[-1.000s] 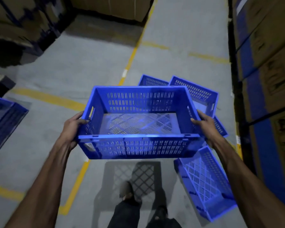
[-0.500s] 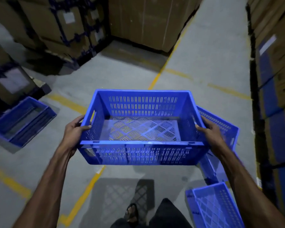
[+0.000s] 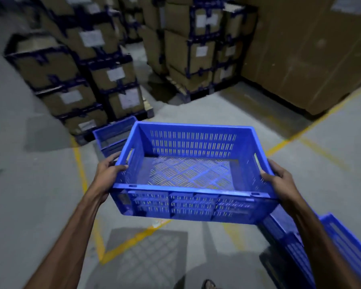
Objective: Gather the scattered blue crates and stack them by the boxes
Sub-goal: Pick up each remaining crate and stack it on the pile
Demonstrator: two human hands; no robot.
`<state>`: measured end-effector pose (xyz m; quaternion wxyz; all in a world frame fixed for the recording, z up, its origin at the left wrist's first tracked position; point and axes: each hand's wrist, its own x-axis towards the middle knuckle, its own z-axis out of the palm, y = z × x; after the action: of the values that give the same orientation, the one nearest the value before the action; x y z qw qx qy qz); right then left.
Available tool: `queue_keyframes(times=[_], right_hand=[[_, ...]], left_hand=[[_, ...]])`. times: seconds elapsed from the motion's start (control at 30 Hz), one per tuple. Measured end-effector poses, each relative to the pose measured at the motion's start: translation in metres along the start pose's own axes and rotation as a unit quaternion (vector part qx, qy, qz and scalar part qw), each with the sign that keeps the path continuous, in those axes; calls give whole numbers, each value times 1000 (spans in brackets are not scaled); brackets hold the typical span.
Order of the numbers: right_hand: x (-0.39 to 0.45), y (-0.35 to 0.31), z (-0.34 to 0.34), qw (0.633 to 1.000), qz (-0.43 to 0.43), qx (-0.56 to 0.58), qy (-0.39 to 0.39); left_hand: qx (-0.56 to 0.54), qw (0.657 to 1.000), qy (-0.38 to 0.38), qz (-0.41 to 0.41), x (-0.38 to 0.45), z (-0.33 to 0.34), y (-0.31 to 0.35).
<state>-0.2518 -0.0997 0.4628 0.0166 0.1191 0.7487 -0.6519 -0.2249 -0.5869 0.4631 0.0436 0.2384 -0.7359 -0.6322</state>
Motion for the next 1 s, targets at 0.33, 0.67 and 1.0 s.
queue_keyframes(times=[0.33,0.67,1.0], right_hand=[[97,-44,79,985,-37,-7,-169],[165,-53,192,964,-51,-10,-259],[241,-88,322,967,-57,-17,-246]], left_hand=[[-75,982,173,-24,-37,-38,-8],[-90,963,252,-36,8,-87,-19],[-104,965,238,-45,153,-156,-12]])
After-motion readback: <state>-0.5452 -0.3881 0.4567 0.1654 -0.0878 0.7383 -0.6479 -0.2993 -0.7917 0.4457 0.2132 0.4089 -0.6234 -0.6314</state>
